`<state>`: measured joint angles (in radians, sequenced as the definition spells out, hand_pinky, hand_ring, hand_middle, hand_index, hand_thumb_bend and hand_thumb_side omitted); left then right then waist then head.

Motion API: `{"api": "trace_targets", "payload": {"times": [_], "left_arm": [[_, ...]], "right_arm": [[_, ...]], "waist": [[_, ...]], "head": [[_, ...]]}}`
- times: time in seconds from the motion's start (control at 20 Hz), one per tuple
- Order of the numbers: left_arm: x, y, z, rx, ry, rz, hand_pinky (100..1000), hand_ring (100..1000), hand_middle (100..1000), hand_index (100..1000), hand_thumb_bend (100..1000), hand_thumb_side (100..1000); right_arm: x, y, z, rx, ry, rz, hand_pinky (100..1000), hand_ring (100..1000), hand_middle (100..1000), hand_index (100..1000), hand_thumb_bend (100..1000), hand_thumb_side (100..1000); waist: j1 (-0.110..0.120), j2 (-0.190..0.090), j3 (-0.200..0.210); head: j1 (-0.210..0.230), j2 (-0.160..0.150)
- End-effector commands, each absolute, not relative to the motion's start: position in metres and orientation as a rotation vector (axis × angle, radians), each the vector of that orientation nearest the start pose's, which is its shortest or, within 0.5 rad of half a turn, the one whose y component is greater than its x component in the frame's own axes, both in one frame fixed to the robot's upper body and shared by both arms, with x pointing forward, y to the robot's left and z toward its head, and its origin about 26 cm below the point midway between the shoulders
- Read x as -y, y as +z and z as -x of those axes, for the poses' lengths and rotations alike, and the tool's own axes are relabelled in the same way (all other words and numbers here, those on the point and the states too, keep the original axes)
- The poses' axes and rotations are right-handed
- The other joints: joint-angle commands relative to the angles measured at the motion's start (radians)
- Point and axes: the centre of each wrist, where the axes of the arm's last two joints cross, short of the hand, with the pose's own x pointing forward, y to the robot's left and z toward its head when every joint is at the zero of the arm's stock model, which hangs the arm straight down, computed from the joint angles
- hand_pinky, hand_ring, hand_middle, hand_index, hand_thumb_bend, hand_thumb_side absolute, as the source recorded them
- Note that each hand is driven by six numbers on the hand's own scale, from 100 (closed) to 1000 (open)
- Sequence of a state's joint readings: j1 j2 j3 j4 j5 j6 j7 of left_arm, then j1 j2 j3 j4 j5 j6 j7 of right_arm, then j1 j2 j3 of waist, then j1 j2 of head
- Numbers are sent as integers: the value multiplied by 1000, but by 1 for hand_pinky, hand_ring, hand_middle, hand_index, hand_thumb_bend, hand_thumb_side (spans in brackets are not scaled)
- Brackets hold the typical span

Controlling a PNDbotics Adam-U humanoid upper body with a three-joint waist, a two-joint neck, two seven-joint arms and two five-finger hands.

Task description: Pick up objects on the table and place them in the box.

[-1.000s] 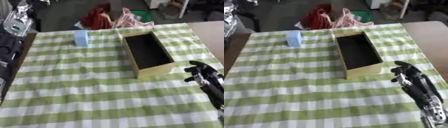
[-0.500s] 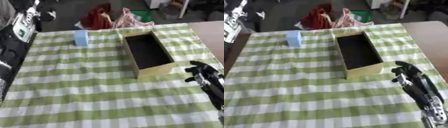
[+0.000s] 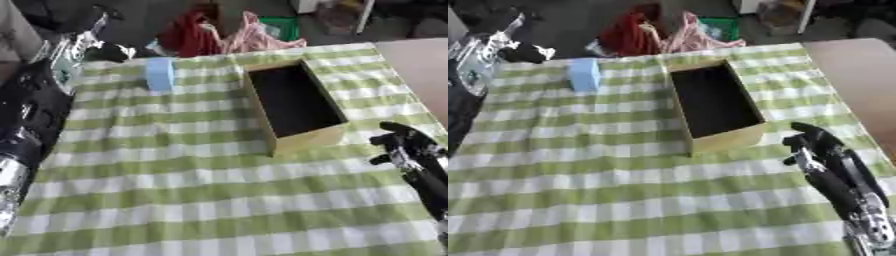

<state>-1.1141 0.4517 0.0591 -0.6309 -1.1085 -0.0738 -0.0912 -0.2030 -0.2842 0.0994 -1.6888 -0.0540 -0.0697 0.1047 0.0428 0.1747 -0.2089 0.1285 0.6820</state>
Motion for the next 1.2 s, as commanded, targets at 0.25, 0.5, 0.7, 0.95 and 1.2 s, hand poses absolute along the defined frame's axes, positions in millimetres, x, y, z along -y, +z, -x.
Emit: {"api": "trace_targets", "payload": {"times": [0.25,0.5,0.7,0.95,1.2], "left_arm": [[-320,224,-504,1369,-1132,-1278,802,824,878,866,449,434],[-323,225,-504,1382,-1164,-1238,834,858,905,885,489,393],[-327,228,-503,1386,-1179,-1233,841,864,912,891,461,255],[-332,227,-502,1372,-1176,-1232,841,863,913,895,432,213],[-334,227,-501,1377,-1161,-1227,840,863,923,898,398,210]], "right_arm": [[257,96,-322,1936,447,-26,588,804,613,852,100,541],[257,97,-323,1939,454,-25,589,804,613,852,100,545],[257,97,-323,1940,457,-21,589,805,613,852,100,546],[258,98,-323,1943,459,-17,590,805,613,851,100,548],[258,99,-323,1946,461,-15,590,806,613,852,100,550]], "waist": [[2,3,-14],[9,17,-25],[14,27,-32],[18,37,-38],[20,46,-45]], "head": [[5,-18],[4,-20],[1,-22],[-4,-25],[-5,-28]]}}
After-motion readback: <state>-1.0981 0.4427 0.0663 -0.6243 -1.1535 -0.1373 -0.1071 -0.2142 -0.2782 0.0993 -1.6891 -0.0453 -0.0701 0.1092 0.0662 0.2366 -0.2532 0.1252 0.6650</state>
